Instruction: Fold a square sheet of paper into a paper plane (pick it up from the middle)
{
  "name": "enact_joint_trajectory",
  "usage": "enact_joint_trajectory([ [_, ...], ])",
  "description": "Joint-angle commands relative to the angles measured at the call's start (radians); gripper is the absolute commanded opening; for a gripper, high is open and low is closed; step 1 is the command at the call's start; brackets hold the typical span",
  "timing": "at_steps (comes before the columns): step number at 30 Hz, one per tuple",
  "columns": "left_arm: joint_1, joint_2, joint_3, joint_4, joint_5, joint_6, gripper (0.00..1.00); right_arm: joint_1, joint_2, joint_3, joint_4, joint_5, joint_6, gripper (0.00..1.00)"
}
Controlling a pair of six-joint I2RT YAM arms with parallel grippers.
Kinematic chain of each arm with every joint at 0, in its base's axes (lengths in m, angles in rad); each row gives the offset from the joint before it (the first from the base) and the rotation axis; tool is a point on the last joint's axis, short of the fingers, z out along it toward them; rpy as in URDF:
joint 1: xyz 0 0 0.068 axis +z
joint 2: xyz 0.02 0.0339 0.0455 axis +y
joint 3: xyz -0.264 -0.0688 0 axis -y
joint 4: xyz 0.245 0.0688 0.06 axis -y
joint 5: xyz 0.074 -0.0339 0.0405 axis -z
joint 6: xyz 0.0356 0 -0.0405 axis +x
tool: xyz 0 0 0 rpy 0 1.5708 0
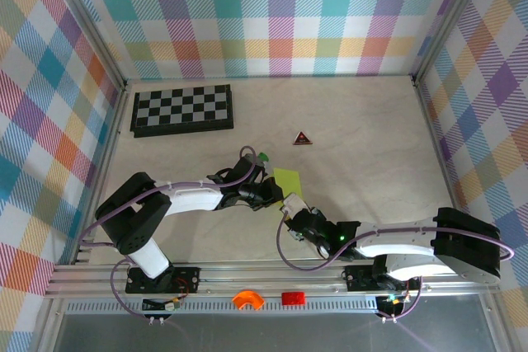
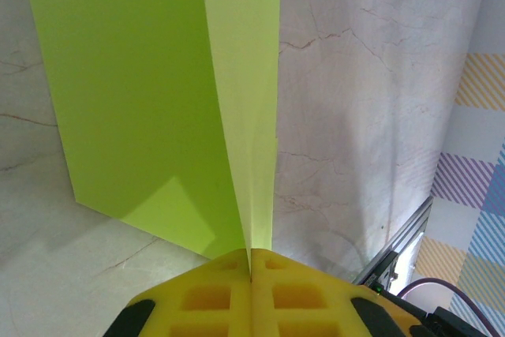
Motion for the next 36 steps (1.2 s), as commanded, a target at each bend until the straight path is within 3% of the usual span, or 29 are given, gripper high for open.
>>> enact_joint_trajectory([
  [1,0.007,0.004,-0.011,0.006,0.009,-0.001,0.06,-0.005,0.008,0.027,0.004,-0.017,0.029,0.32],
  [24,0.008,0.018,-0.011,0.004,0.006,0.002,0.06,-0.017,-0.006,0.035,0.001,-0.053,0.042,0.33],
  [32,0.007,0.024,-0.006,0.0,0.008,0.004,0.06,-0.022,0.002,0.036,0.009,-0.063,0.046,0.26],
  [36,0.006,0.027,-0.002,-0.006,0.005,0.008,0.07,-0.025,0.003,0.038,0.012,-0.077,0.048,0.16],
])
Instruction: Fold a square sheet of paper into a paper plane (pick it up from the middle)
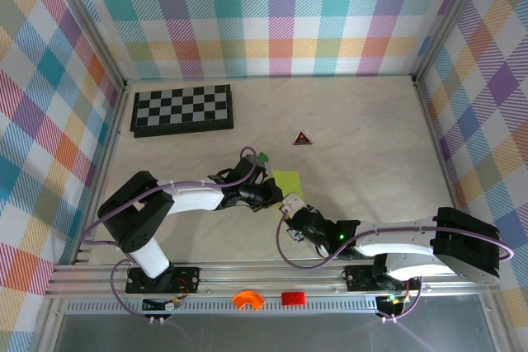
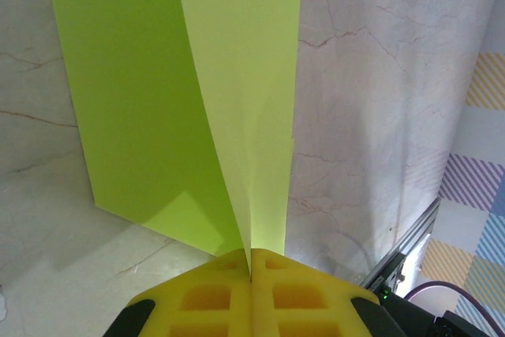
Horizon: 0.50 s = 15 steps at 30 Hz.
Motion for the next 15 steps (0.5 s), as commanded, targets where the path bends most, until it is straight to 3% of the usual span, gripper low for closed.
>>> enact_joint_trajectory([
  [1,0.007,0.008,-0.001,-0.01,0.005,0.008,0.08,-0.006,0.002,0.028,0.018,-0.025,0.016,0.12],
  [4,0.007,0.003,0.001,-0.016,0.001,0.017,0.16,-0.015,0.01,0.031,0.012,-0.049,0.032,0.06],
  [8,0.009,-0.033,0.02,-0.095,-0.046,0.06,0.34,-0.053,0.012,0.043,-0.012,-0.149,0.083,0.04],
  [15,0.026,-0.157,0.04,-0.268,-0.206,0.134,0.5,-0.273,0.045,0.056,0.009,-0.73,0.267,0.06],
])
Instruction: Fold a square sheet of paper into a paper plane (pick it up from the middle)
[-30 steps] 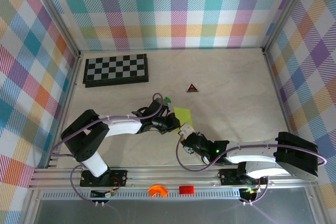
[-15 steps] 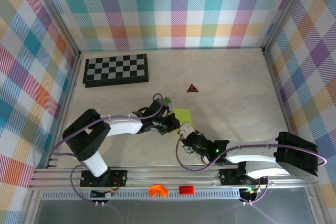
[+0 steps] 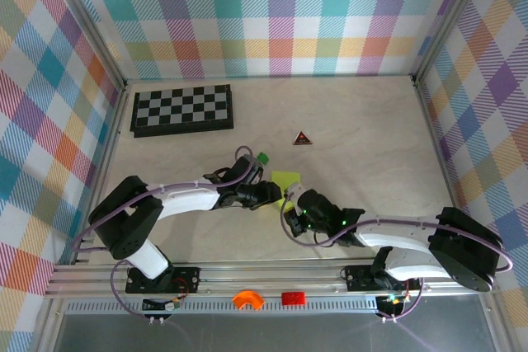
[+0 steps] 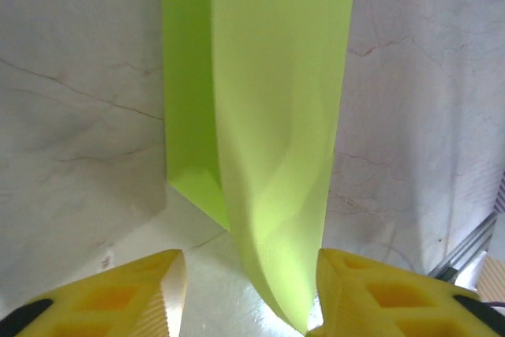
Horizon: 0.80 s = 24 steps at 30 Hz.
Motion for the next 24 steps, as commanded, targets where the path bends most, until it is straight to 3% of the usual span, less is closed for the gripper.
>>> enact_joint_trajectory([
  [1,0.023,-0.09,0.029,-0.11,-0.106,0.05,0.5,-0.066,0.042,0.026,0.021,-0.341,0.117,0.06],
  [6,0.052,-0.167,0.005,-0.145,-0.167,0.063,0.49,-0.076,0.091,0.056,0.019,-0.416,0.12,0.06],
  [12,0.072,-0.175,-0.014,-0.117,-0.135,0.062,0.41,-0.076,0.122,0.048,0.07,-0.452,0.115,0.05],
  [19,0.072,-0.091,0.0,-0.014,-0.017,0.046,0.24,-0.076,0.127,0.008,0.119,-0.439,0.118,0.05],
  [24,0.072,-0.003,0.029,0.063,0.077,0.04,0.2,-0.076,0.127,-0.014,0.151,-0.452,0.135,0.05],
])
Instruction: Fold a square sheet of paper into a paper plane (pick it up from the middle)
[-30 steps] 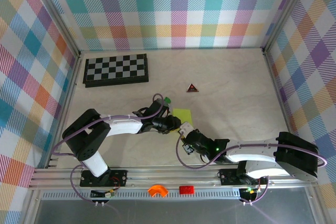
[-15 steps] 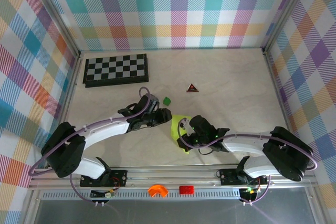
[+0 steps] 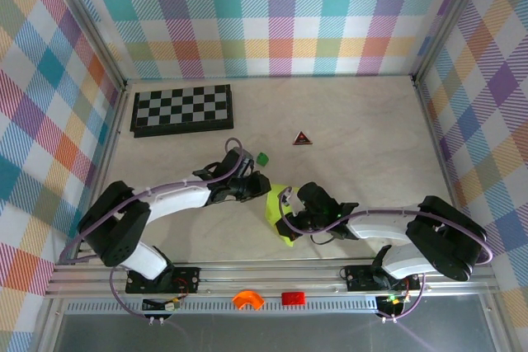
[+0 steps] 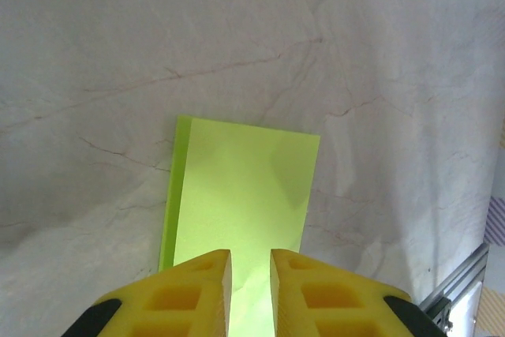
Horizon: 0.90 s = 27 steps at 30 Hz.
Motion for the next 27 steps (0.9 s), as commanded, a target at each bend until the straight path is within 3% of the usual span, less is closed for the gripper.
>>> enact_joint_trajectory([
  [1,0.007,0.057,0.04,0.075,0.105,-0.005,0.2,-0.003,0.002,-0.021,0.057,-0.033,0.02,0.05],
  [6,-0.011,0.154,0.088,0.123,0.159,-0.018,0.18,-0.003,0.03,-0.023,0.073,-0.044,0.031,0.05],
  [17,-0.03,0.333,0.151,0.002,0.15,0.017,0.16,-0.024,0.062,-0.016,0.077,-0.057,0.053,0.06],
  [27,-0.032,0.358,0.114,0.009,0.138,0.013,0.14,-0.159,0.139,0.001,0.043,-0.153,0.137,0.07],
])
